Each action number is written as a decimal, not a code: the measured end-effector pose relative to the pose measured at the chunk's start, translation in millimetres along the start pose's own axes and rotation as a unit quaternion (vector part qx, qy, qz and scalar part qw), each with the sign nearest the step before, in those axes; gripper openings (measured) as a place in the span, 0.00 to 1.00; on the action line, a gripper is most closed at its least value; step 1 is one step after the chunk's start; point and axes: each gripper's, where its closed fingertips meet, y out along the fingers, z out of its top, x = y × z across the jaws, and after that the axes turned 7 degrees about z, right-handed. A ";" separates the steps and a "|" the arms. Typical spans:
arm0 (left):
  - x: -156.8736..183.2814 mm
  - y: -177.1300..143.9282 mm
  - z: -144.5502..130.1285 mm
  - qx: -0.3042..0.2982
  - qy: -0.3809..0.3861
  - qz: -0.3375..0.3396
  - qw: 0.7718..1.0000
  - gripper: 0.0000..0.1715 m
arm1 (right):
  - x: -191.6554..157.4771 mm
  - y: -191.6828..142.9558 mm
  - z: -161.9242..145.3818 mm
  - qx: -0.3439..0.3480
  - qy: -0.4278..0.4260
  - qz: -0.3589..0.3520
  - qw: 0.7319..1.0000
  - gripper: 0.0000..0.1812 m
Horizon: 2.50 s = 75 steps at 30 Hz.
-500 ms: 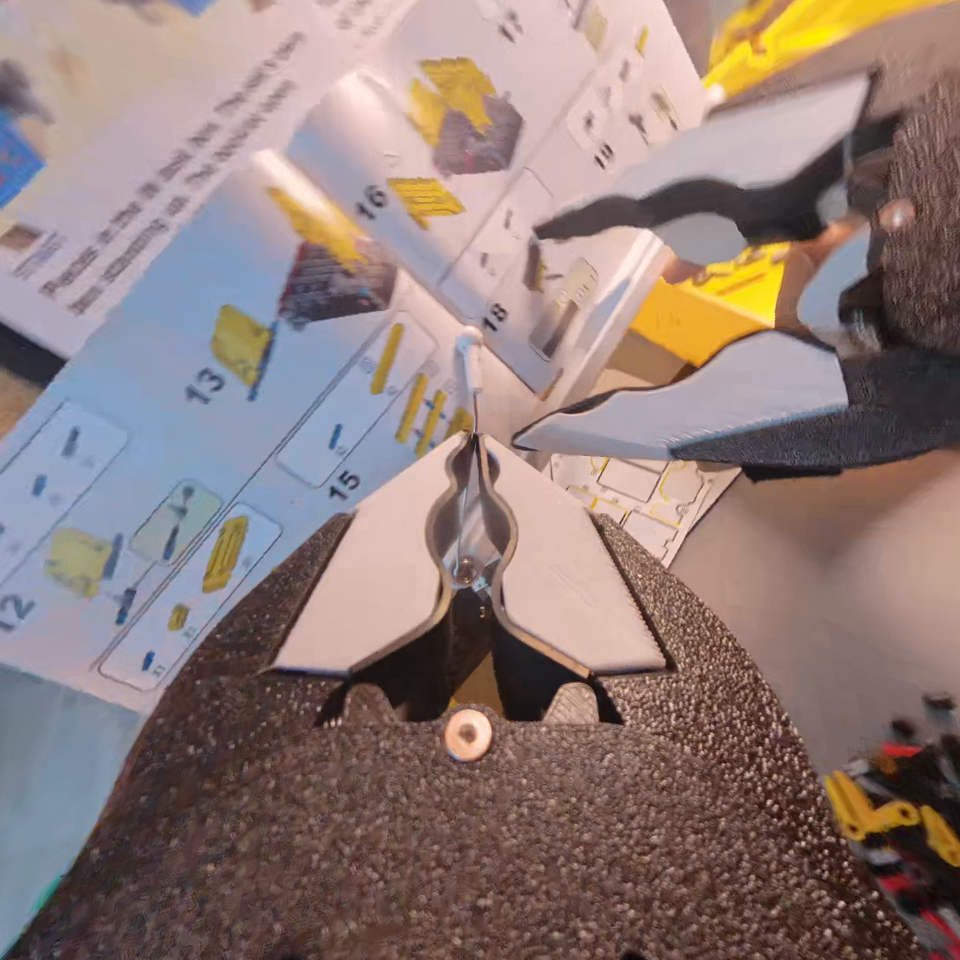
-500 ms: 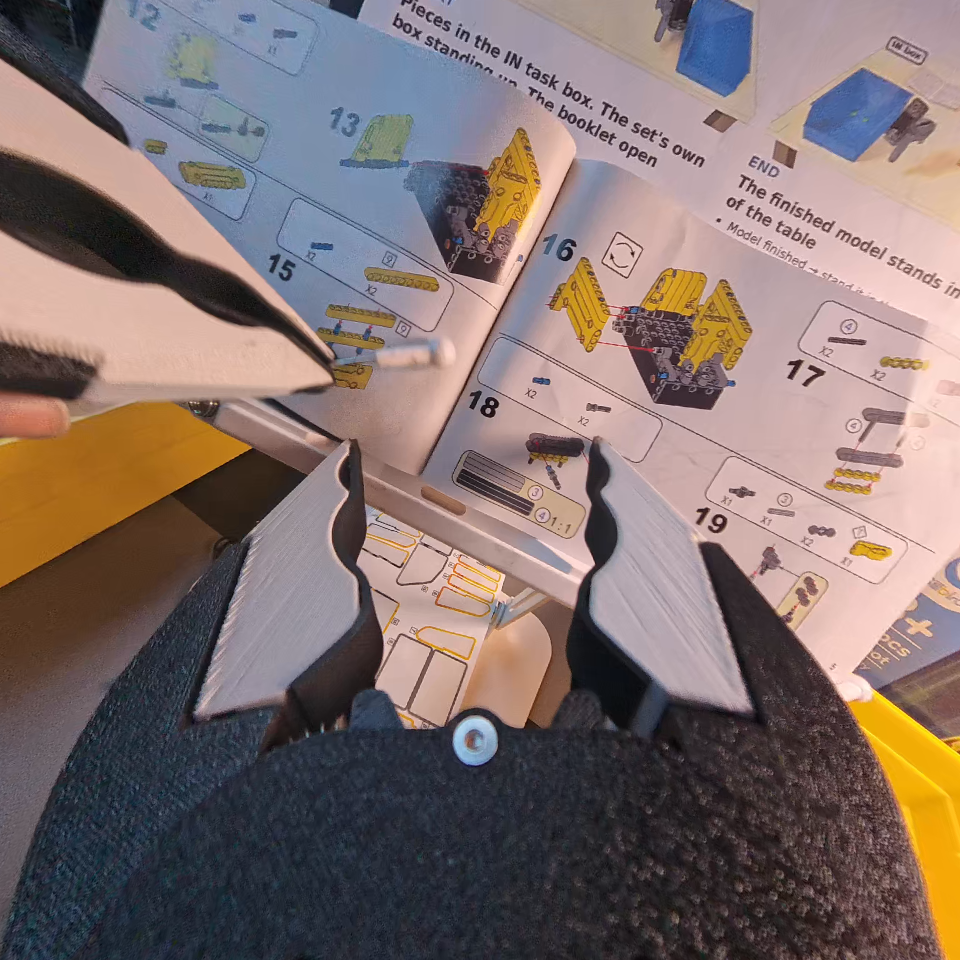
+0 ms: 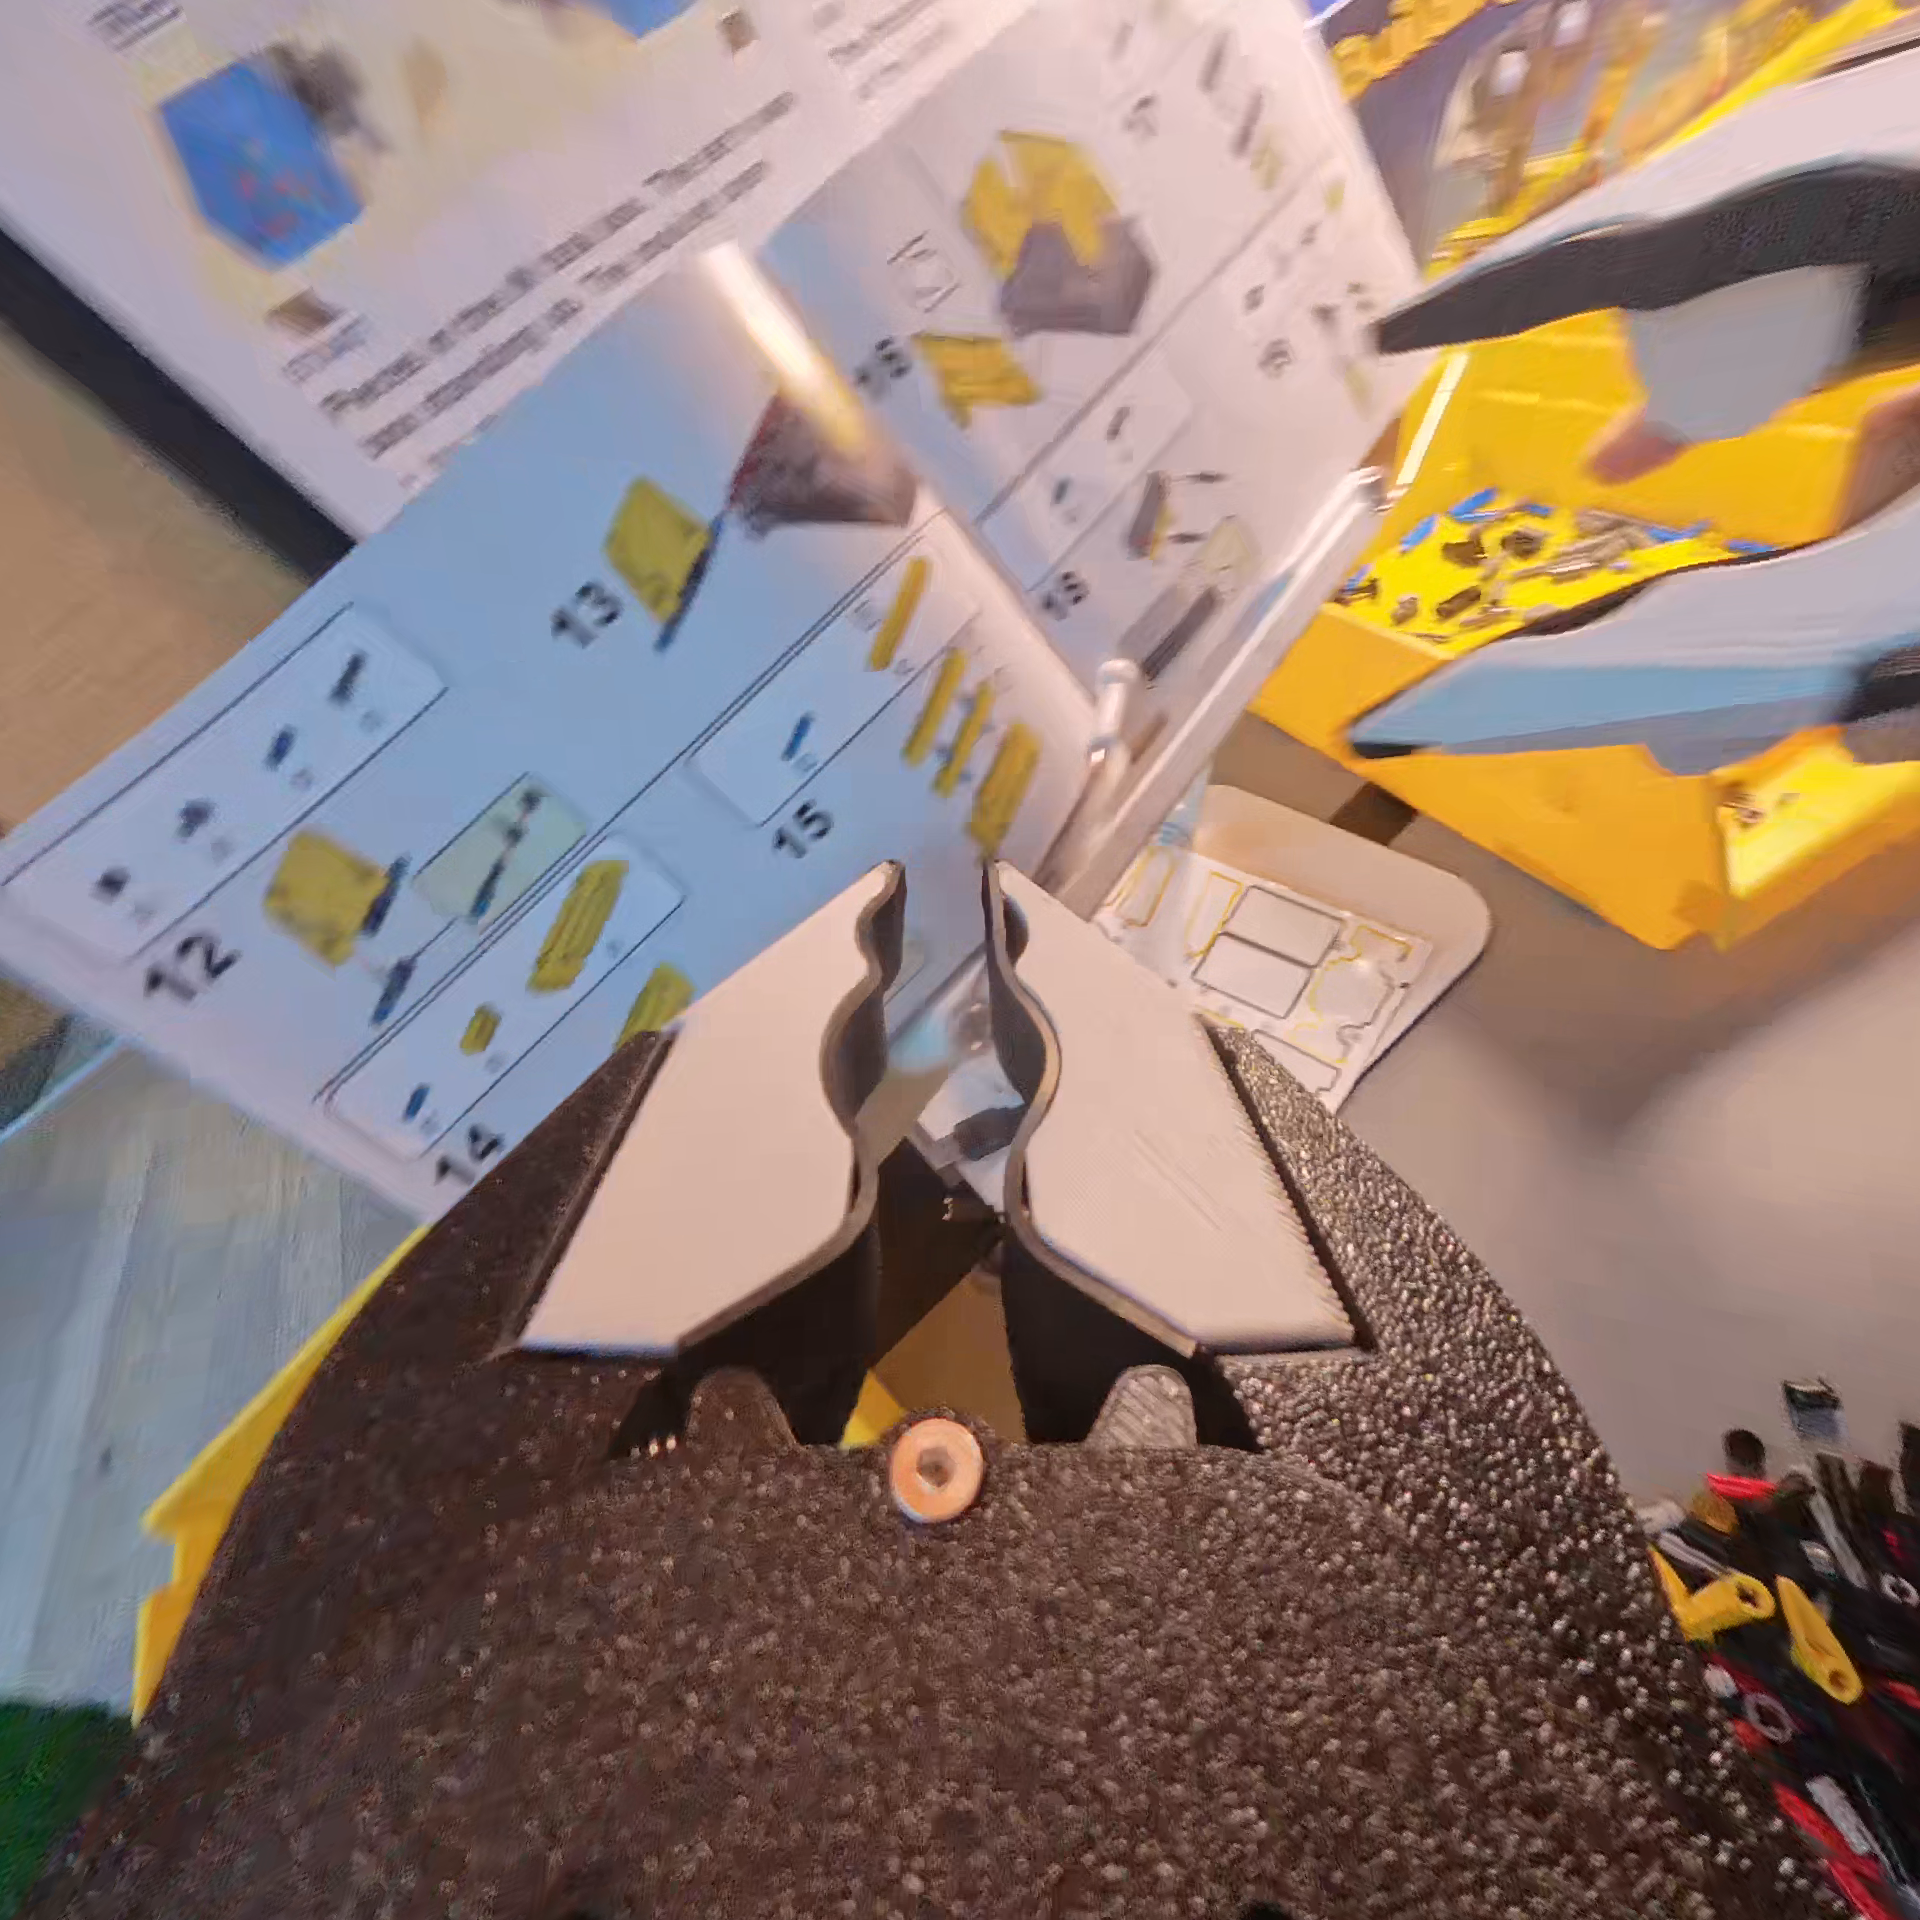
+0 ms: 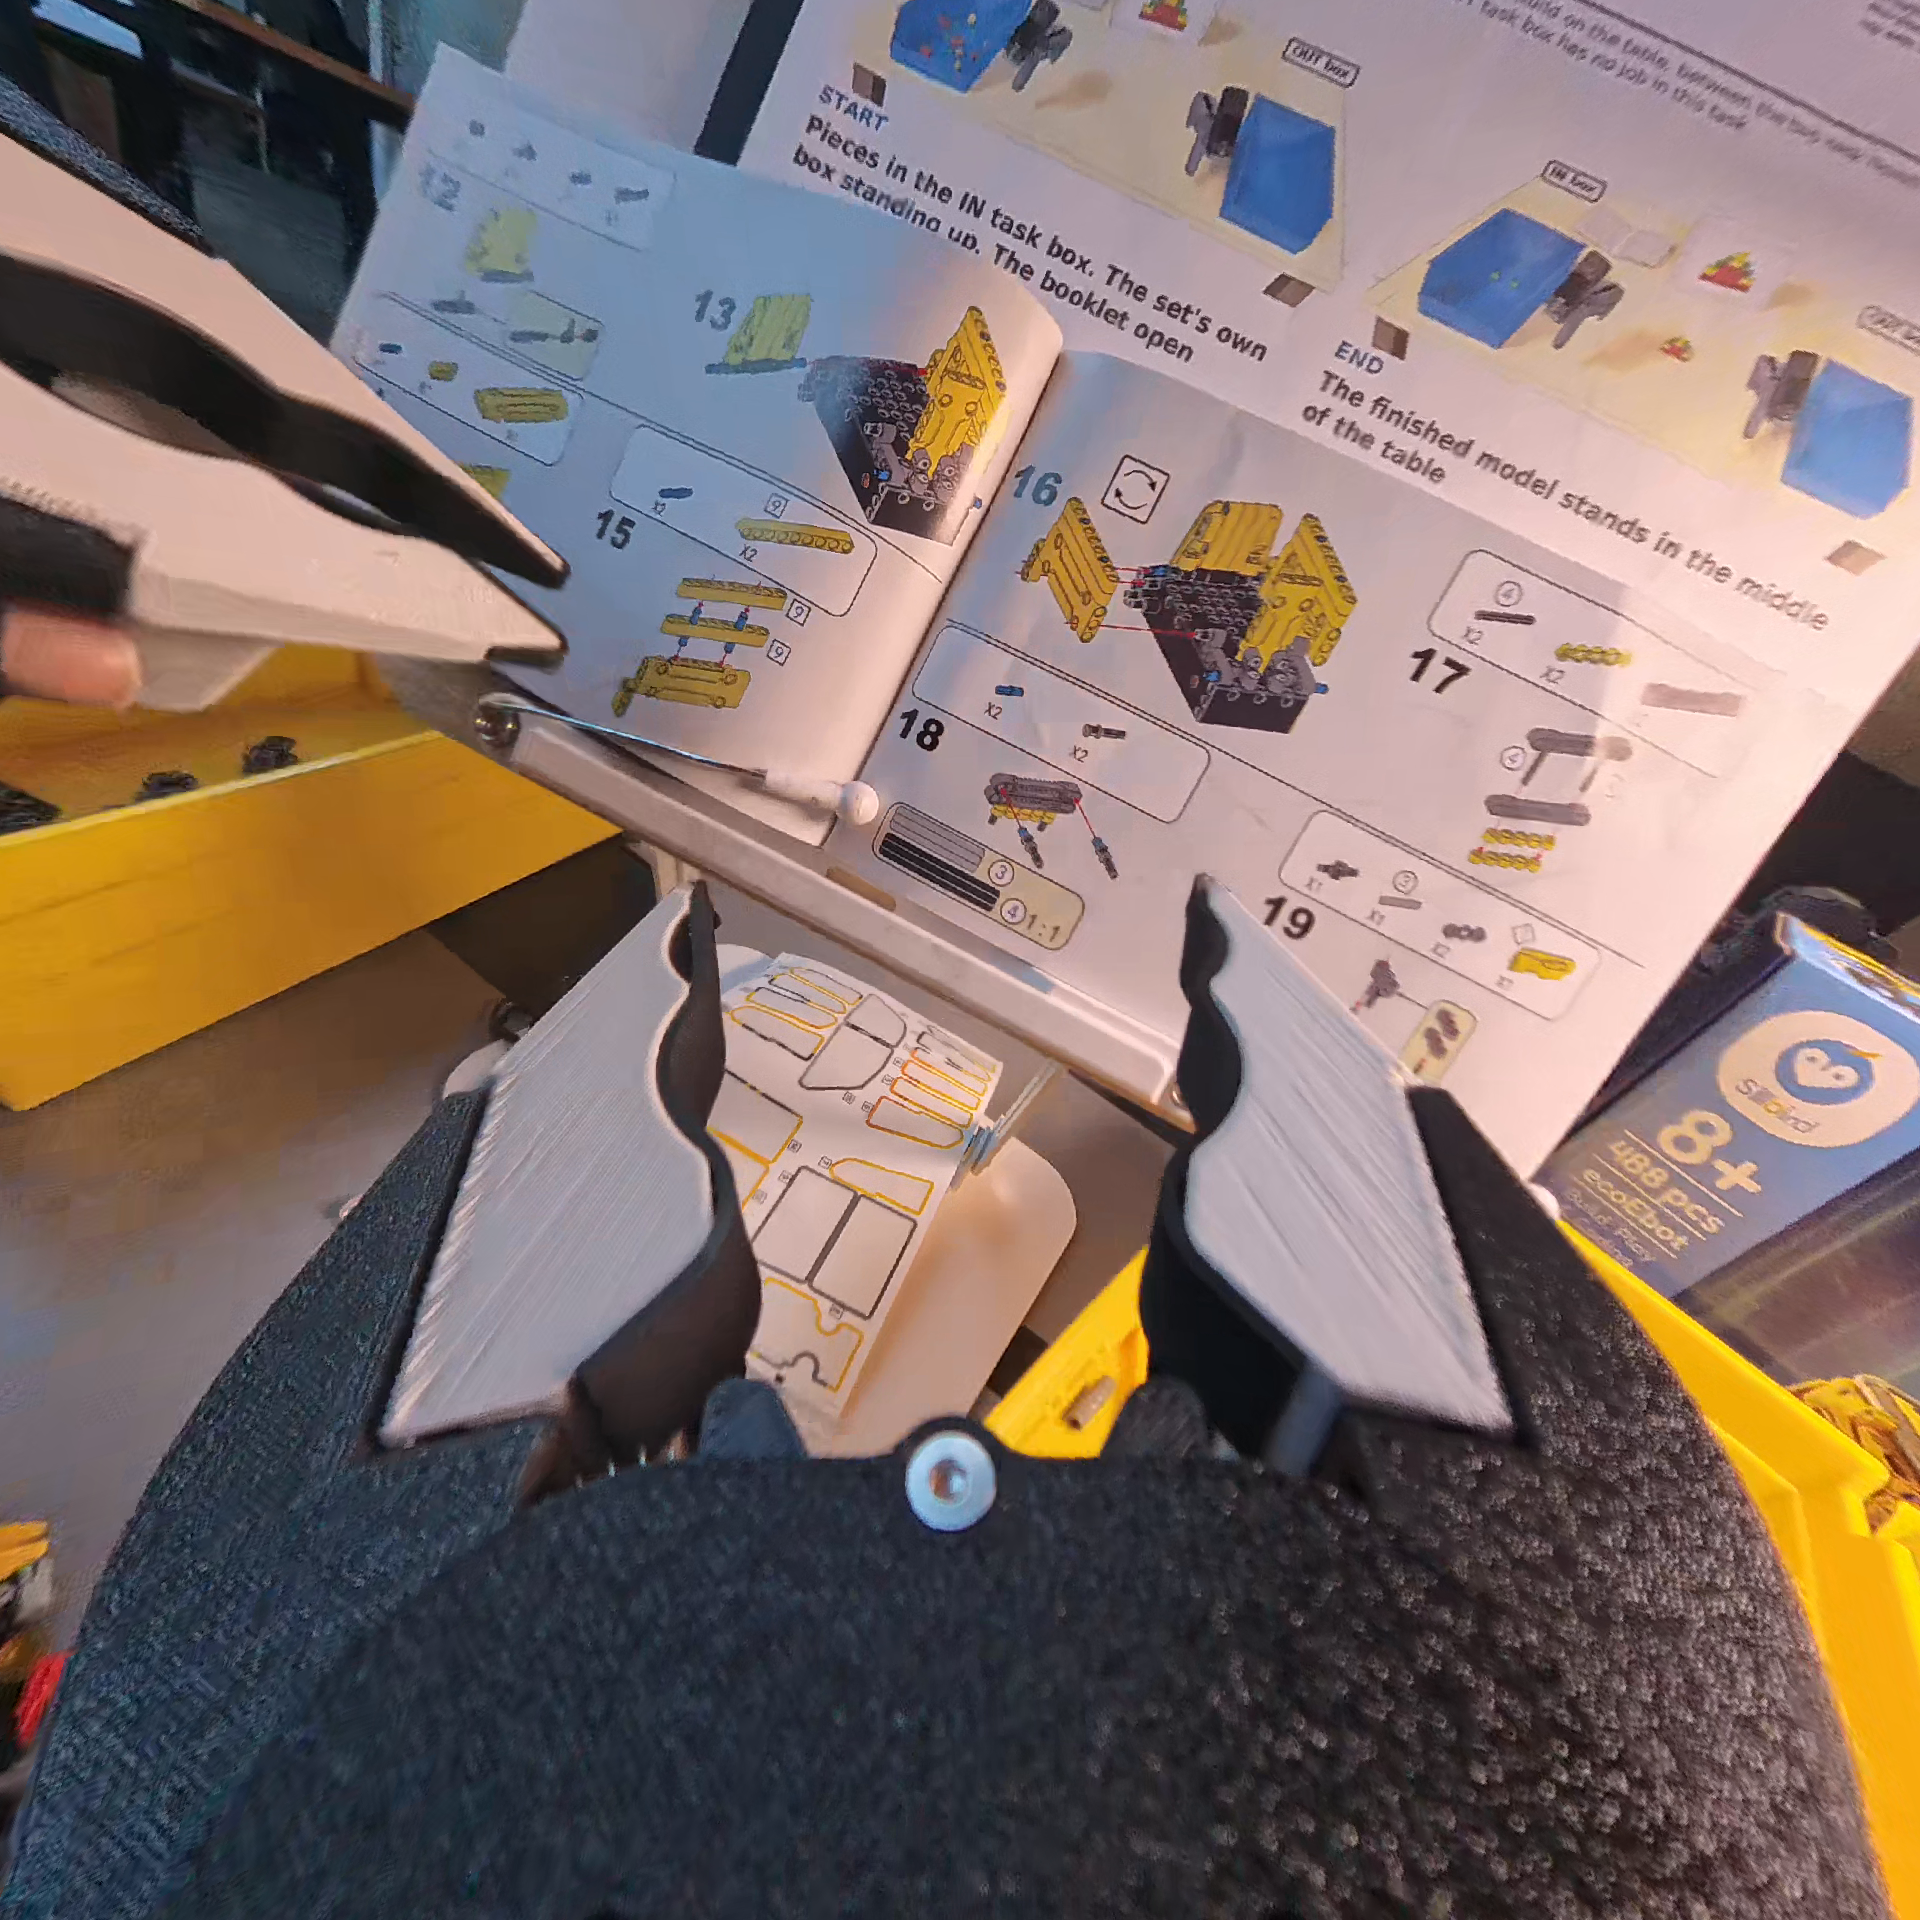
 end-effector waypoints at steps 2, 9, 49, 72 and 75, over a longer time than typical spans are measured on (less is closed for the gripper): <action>-24.3 1.8 -19.7 -0.034 -0.015 0.047 0.998 0.07 | -3.7 -21.2 0.4 0.008 0.006 0.011 1.000 0.49; -55.1 17.9 -39.8 -0.048 -0.005 0.087 0.995 0.00 | -50.3 -86.4 -3.7 0.000 0.028 0.089 0.996 0.47; 58.9 -226.9 -198.0 -0.143 -0.068 -0.173 0.972 0.37 | -217.7 -119.2 -56.4 -0.029 -0.001 0.327 0.944 0.24; 79.5 -264.9 -125.8 0.055 -0.187 -0.335 0.922 0.54 | -360.9 -122.7 -43.9 -0.113 -0.111 0.540 0.827 0.04; 96.1 -266.5 -128.1 0.041 -0.193 -0.373 0.907 0.57 | -355.4 -137.6 -42.6 -0.129 -0.071 0.548 0.823 0.04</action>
